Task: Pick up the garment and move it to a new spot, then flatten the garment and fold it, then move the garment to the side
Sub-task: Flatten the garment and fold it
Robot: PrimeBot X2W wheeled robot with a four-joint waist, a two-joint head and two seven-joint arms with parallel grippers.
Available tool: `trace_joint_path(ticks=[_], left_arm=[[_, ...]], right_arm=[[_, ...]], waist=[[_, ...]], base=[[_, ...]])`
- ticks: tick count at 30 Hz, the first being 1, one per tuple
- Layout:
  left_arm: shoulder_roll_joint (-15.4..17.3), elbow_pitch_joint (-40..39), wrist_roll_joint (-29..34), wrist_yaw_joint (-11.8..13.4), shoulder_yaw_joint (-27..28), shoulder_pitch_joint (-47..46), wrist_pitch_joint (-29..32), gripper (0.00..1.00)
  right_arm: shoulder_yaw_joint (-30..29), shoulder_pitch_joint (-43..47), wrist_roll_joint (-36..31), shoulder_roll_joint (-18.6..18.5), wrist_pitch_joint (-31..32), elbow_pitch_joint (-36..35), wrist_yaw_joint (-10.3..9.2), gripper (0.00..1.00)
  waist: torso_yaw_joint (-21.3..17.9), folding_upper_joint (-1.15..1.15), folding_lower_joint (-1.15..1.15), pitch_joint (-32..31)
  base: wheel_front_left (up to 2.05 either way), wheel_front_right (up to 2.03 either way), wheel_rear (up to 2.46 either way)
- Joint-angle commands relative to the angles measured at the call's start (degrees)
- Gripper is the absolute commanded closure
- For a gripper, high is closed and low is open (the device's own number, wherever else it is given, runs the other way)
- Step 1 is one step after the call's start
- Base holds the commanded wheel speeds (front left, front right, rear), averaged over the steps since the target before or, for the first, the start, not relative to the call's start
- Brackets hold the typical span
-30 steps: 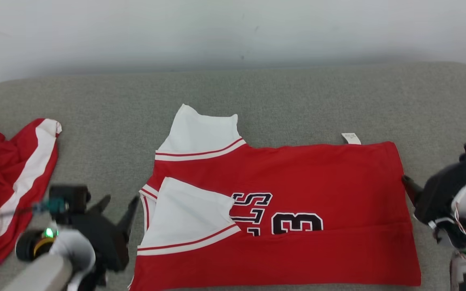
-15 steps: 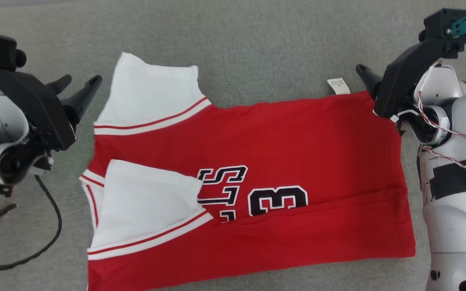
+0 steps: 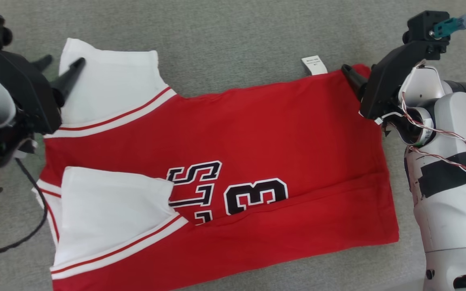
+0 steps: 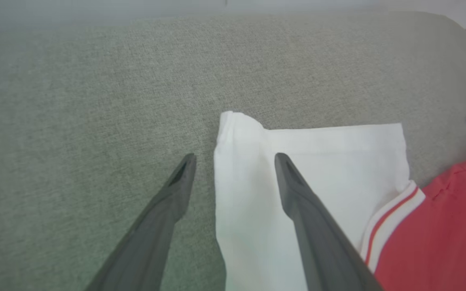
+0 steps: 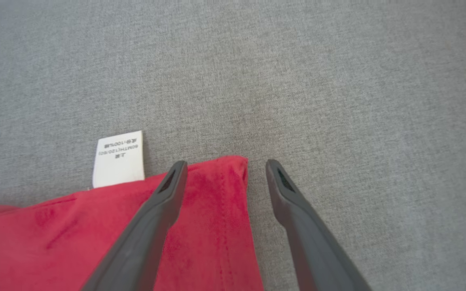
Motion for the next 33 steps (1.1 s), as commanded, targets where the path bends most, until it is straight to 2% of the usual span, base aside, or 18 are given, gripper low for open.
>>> trace_joint_path(ticks=[1, 8, 13, 14, 15, 16, 22, 26, 33], left_arm=[[0.58, 0.83, 1.76, 0.88, -0.53, -1.18, -0.27, 0.00], [0.72, 2.61, 2.88, 1.91, -1.99, -2.25, 2.26, 0.00], [2.18, 3.07, 5.79, 3.80, -3.60, -3.11, 3.90, 0.00], [2.17, 3.14, 5.90, 4.09, -3.78, -3.03, 4.26, 0.31], [2.28, 3.09, 6.13, 4.21, -4.04, -3.06, 4.60, 0.83], [2.39, 2.96, 6.17, 4.30, -4.32, -3.08, 5.09, 1.00], [2.24, 1.91, 5.30, 4.57, -4.41, -2.39, 5.45, 1.00], [2.16, 1.16, 5.12, 4.77, -4.29, -1.82, 5.03, 1.00], [1.16, 0.02, 5.21, 4.84, -4.70, -1.66, 4.42, 1.00]], right_arm=[[0.59, -1.04, 0.63, 0.14, -0.56, 0.24, -0.13, 0.00], [2.41, -2.14, 2.42, 0.10, -1.25, 0.43, -0.13, 0.00], [3.24, -2.59, 3.19, -0.30, -1.53, 0.55, -0.13, 0.00], [3.29, -2.78, 3.32, -0.48, -1.45, 0.73, -0.13, 0.00], [3.34, -2.94, 3.36, -0.67, -1.19, 0.90, -0.13, 0.00], [3.42, -3.11, 3.45, -0.80, -1.04, 1.04, -0.13, 0.00], [4.53, -3.09, 4.08, -1.65, 0.60, 1.54, -0.13, 0.00], [6.19, -2.46, 4.73, -2.15, 3.80, 2.28, -0.13, 0.00], [6.44, -1.96, 5.06, -3.32, 4.64, -1.07, -0.13, 0.00]], waist=[[-1.03, -0.01, -0.01, 0.49], [-2.23, -0.01, -0.01, 1.07], [-2.82, -0.01, -0.01, 1.64], [-2.86, -0.01, -0.01, 1.70], [-2.85, -0.01, -0.01, 1.72], [-2.82, -0.01, -0.01, 1.74], [-2.44, -0.01, -0.01, 1.78], [-2.23, -0.01, -0.01, 1.95], [-1.74, -0.01, -0.01, 1.84]], base=[[0.00, 0.00, 0.00], [0.00, 0.00, 0.00], [0.00, 0.00, 0.00], [0.00, 0.00, 0.00], [0.00, 0.00, 0.00], [0.00, 0.00, 0.00], [0.00, 0.00, 0.00], [0.00, 0.00, 0.00], [0.00, 0.00, 0.00]])
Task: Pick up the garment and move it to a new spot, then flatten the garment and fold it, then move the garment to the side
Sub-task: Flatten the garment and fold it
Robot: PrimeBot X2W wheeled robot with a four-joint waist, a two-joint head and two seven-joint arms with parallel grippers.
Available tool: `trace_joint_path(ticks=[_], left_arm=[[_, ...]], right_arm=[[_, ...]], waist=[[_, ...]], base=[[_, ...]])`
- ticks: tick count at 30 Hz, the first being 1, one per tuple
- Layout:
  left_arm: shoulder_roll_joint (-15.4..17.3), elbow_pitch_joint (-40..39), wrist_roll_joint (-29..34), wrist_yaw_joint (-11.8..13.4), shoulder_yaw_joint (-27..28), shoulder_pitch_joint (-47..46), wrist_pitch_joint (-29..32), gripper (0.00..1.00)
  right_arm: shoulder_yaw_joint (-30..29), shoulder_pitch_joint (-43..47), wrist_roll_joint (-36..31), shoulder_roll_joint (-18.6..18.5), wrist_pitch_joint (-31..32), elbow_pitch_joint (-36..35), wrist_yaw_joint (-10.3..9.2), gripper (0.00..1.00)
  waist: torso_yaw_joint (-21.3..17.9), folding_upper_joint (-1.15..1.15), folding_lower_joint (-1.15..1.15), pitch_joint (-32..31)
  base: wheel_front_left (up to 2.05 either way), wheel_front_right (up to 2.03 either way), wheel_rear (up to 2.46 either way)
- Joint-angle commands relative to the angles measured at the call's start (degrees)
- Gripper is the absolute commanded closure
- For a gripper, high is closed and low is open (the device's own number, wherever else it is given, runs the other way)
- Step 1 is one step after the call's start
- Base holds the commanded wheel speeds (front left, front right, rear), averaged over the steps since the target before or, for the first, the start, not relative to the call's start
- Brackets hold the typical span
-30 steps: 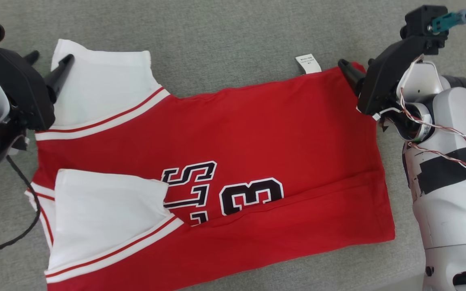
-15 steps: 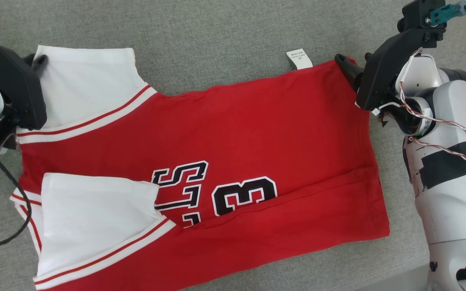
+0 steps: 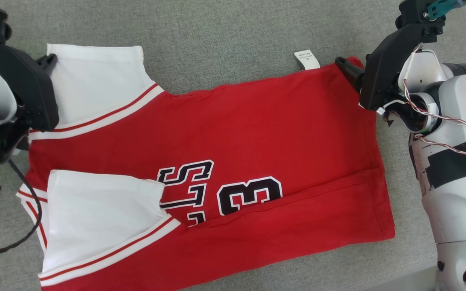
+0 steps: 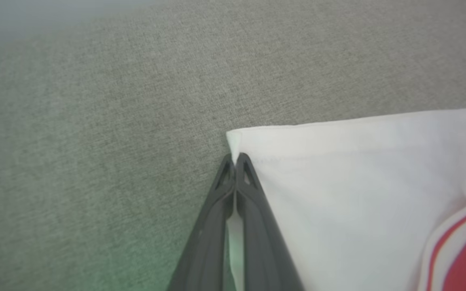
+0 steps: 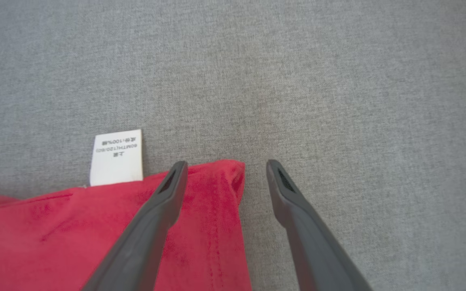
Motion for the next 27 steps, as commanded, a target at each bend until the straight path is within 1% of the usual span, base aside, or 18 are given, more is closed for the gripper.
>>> trace_joint_path(ticks=[1, 8, 11, 17, 21, 22, 23, 24, 25, 27], left_arm=[[-0.43, -0.13, -0.41, 0.12, -0.38, 1.09, -0.06, 1.00], [-0.76, -0.88, -0.67, 0.11, -0.29, 1.05, -0.43, 1.00], [-0.90, -1.08, -0.81, 0.07, -0.32, 1.33, -0.53, 1.00], [-1.01, -1.32, -1.15, 0.16, -0.34, 1.65, -0.59, 1.00], [-1.54, -1.63, -1.46, 0.09, -0.01, 1.54, -1.25, 1.00], [-1.61, -1.66, -1.44, 0.03, -0.03, 1.45, -1.36, 1.00], [-1.68, -1.69, -1.32, -0.02, -0.12, 1.38, -1.55, 1.00], [-1.67, -1.78, -0.93, -0.21, -0.33, 1.25, -1.69, 1.00], [-1.70, -1.81, -0.69, -0.28, -0.40, 1.17, -2.00, 1.00], [-1.90, -1.88, -0.40, -0.70, -0.23, 1.26, -3.23, 1.00]], right_arm=[[0.13, 0.99, -0.05, -0.68, 0.60, -0.60, -0.13, 0.00], [0.65, 2.65, -1.92, -2.50, 4.76, -2.96, -0.13, 0.00], [0.57, 3.22, -1.62, -1.87, 4.93, -2.60, -0.13, 0.00], [2.24, 3.41, -0.19, -0.51, 5.83, -0.65, -0.13, 0.00], [3.34, 2.80, 0.73, -0.42, 4.46, 0.61, -0.05, 0.00], [3.46, 2.48, 0.70, -0.58, 3.89, 1.04, -0.05, 0.10], [3.65, 2.16, 0.56, -0.66, 3.41, 1.54, -0.05, 0.56], [3.97, 1.90, 0.53, -0.67, 3.01, 2.02, -0.05, 0.73], [4.13, 1.79, 0.60, -0.77, 2.37, 2.38, -0.05, 1.00], [4.50, 1.39, 0.48, -1.19, 0.93, 2.95, -0.05, 1.00]], waist=[[0.00, -0.01, 0.00, -0.10], [0.21, -0.01, 0.00, -0.19], [0.53, -0.01, 0.00, -0.28], [1.09, -0.01, 0.00, -0.20], [1.52, -0.01, 0.00, -0.05], [1.62, -0.01, 0.00, -0.02], [1.72, -0.01, 0.00, 0.00], [1.80, -0.01, 0.00, 0.01], [1.87, -0.01, 0.00, 0.01], [1.99, -0.01, 0.00, -0.09]], base=[[0.00, 0.00, 0.00], [0.00, 0.00, 0.00], [0.00, 0.00, 0.00], [0.00, 0.00, 0.00], [0.00, 0.00, 0.00], [0.00, 0.00, 0.00], [0.00, 0.00, 0.00], [0.00, 0.00, 0.00], [0.00, 0.00, 0.00], [0.00, 0.00, 0.00]])
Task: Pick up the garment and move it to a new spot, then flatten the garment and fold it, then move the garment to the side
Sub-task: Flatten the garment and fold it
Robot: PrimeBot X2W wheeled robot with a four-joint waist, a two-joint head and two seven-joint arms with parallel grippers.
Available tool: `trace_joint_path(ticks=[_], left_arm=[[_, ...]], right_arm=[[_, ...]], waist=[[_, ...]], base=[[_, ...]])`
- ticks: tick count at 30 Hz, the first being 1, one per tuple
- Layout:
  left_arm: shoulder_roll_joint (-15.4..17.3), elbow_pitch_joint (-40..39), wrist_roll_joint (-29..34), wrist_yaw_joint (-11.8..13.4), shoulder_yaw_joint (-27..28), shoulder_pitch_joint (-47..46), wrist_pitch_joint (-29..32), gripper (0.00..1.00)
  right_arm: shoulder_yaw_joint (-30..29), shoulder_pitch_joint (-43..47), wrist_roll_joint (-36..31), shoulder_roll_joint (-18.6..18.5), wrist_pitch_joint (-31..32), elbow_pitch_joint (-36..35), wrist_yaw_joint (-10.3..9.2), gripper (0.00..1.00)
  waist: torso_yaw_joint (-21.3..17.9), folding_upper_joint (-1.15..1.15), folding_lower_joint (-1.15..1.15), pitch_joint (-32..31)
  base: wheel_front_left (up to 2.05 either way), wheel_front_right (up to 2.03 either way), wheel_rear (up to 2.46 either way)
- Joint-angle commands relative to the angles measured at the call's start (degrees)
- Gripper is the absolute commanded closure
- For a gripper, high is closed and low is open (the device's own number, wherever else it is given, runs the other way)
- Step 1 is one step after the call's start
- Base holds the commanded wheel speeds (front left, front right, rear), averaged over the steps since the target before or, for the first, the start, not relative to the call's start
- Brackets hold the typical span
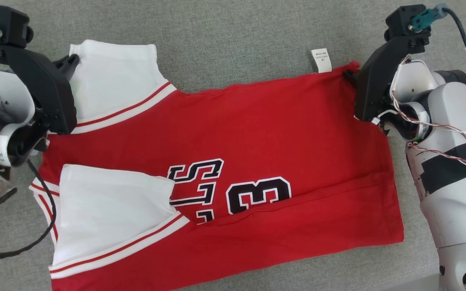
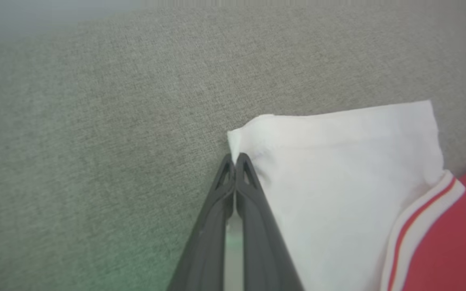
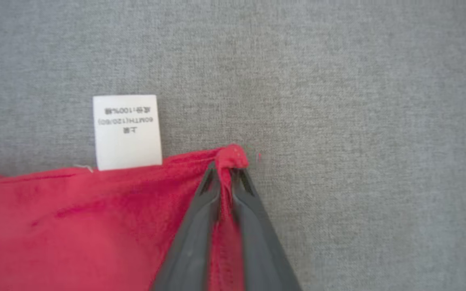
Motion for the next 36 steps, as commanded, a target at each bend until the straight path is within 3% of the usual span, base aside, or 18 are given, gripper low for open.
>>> trace_joint_path(ticks=[1, 7, 13, 21, 36], left_arm=[[-0.28, -0.18, 0.98, -0.33, 0.04, 0.58, -1.16, 1.00], [-1.32, 0.48, 1.96, -1.68, 1.13, -0.06, -7.83, 1.00], [-2.48, 0.04, -0.09, -3.42, 3.02, 2.22, -13.26, 1.00], [-1.82, -7.21, -2.39, -5.37, 3.77, 10.11, -18.94, 1.00], [-1.34, -19.20, -1.88, -2.91, 3.17, 29.72, -33.26, 1.00]], right_arm=[[0.53, 0.53, 0.34, 0.13, -0.92, 1.19, 0.03, 1.00], [-0.64, -0.76, -0.27, 0.00, -7.29, 3.03, 0.03, 1.00], [-0.98, 0.48, 0.11, -0.64, -9.35, 4.17, 0.03, 1.00], [0.37, 5.35, -0.10, -4.14, -13.23, 2.73, 0.03, 1.00], [1.22, 16.53, -5.45, -7.72, -23.05, -2.06, 0.03, 1.00]], waist=[[0.10, 0.00, 0.00, -0.14], [0.51, 0.00, 0.00, -1.57], [1.55, 0.00, 0.00, -3.71], [4.33, 0.00, 0.00, -7.86], [8.37, 0.00, 0.00, -13.84]], base=[[0.00, 0.00, 0.00], [0.00, 0.00, 0.00], [0.00, 0.00, 0.00], [0.00, 0.00, 0.00], [0.00, 0.00, 0.00]])
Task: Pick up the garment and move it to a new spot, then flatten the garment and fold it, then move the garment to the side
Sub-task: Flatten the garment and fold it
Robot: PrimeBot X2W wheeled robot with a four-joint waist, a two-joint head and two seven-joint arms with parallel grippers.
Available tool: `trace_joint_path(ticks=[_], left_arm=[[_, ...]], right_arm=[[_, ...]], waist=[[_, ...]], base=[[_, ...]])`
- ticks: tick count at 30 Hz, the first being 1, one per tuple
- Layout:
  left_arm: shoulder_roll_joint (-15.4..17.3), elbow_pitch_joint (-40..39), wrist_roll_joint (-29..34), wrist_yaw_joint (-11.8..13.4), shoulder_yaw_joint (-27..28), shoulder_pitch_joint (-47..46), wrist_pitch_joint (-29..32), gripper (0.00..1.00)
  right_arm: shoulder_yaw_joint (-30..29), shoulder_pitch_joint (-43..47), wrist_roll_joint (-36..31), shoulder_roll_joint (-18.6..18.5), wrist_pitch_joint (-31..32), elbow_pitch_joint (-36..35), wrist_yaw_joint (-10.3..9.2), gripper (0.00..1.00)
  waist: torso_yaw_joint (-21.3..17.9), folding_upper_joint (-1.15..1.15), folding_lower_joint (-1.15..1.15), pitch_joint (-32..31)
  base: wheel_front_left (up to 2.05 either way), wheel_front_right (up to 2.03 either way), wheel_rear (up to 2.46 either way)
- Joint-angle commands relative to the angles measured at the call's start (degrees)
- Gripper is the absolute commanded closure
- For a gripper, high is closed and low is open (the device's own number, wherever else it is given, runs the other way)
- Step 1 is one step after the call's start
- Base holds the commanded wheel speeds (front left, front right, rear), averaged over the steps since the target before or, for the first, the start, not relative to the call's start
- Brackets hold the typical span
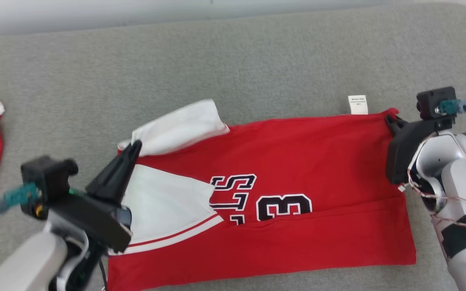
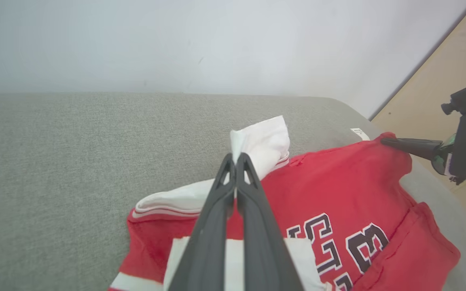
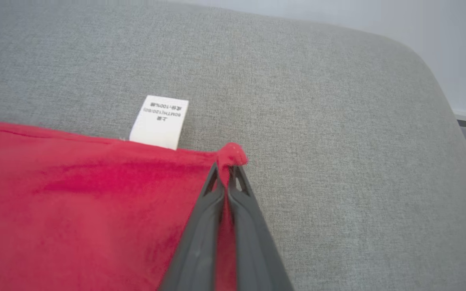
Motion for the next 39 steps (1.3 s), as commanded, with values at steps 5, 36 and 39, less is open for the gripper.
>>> trace_joint_path(ticks=[5, 36, 39], left_arm=[[-0.80, -3.35, -1.24, 2.00, 0.35, 6.42, -3.97, 1.00], [-8.43, -1.64, -4.58, 3.50, 0.40, 25.85, -8.93, 1.00], [-9.16, -0.20, -4.11, 3.21, 0.60, 26.46, -8.92, 1.00]], right_arm=[[-0.41, 3.93, -1.86, -1.04, -3.11, -0.80, 0.00, 1.00], [3.06, 19.62, -4.61, -9.87, 2.29, -8.80, 0.00, 1.00], [2.61, 20.00, -5.10, -9.85, 2.34, -8.60, 0.00, 0.22]], waist=[[2.41, 0.00, 0.01, -2.28], [6.10, 0.00, 0.01, -8.02], [6.51, 0.00, 0.01, -8.42]], base=[[0.00, 0.00, 0.00], [0.00, 0.00, 0.00], [0.00, 0.00, 0.00]])
